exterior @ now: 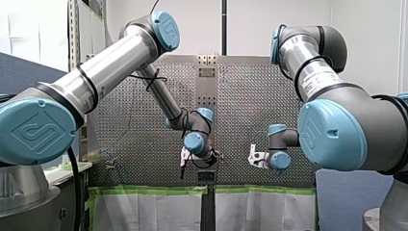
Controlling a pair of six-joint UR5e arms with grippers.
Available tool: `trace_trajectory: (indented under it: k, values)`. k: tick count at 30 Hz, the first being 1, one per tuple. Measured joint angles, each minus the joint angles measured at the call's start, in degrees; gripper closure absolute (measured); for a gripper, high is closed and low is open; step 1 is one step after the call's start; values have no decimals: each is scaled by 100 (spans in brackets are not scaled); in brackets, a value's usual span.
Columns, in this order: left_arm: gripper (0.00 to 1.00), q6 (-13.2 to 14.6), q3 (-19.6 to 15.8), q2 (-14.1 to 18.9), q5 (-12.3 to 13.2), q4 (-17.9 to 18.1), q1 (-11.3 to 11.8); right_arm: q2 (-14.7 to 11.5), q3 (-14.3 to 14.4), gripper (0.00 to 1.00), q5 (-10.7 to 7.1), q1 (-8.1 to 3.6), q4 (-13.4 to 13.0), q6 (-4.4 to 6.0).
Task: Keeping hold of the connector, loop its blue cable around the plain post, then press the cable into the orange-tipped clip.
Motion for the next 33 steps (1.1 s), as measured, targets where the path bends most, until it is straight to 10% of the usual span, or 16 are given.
trace_trajectory:
  k: [20,33]
  values:
    - [1,-457,-1175,1123,95,587,-206,25,3,100,0,-8,2,13]
    - [1,-451,-1293,725,-3,857,-146,33,1,100,-39,-7,-7,42]
